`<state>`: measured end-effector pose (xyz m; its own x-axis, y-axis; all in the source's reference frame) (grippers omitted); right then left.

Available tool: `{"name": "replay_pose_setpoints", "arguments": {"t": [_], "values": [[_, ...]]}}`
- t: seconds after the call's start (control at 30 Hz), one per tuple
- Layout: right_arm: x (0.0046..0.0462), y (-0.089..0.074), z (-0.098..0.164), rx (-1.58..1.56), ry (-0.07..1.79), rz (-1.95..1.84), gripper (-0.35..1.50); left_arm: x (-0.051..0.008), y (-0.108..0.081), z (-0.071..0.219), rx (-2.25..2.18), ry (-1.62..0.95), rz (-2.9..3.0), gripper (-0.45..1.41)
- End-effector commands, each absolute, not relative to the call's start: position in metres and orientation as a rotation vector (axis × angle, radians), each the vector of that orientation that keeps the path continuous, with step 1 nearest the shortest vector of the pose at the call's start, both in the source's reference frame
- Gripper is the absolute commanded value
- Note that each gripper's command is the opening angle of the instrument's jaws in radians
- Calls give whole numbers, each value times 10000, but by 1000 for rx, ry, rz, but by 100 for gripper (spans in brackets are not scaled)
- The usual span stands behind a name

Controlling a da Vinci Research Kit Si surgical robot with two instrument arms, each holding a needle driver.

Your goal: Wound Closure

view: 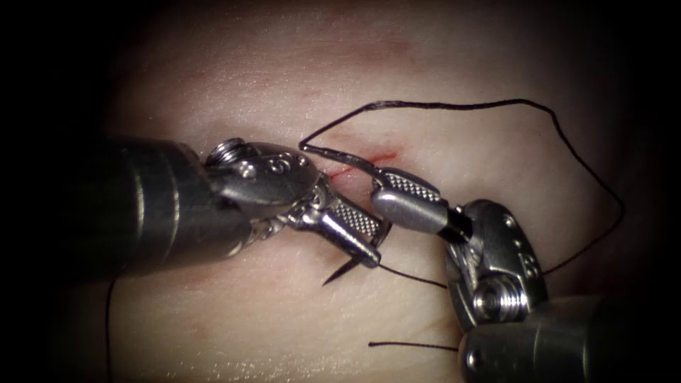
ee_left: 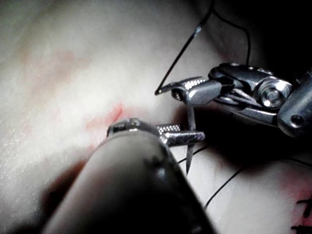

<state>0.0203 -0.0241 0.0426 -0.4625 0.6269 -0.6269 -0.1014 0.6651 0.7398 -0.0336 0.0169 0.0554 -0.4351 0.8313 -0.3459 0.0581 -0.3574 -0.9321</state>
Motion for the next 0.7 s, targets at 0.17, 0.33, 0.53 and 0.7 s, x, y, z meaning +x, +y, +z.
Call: {"name": "replay_pose_setpoints", "arguments": {"t": [0.17,0.33,0.53,0.7], "values": [[209,-250,430,419,1871,904,-35,-343,164,560,-1195,-1350,1841,0],[211,-252,430,416,1870,912,-35,-343,165,559,-1157,-1384,1809,-45],[209,-248,428,421,1872,901,10,-338,163,553,-1185,-1396,1735,-45],[206,-244,426,463,1873,829,69,-333,159,548,-1179,-1291,1734,-45]]}}
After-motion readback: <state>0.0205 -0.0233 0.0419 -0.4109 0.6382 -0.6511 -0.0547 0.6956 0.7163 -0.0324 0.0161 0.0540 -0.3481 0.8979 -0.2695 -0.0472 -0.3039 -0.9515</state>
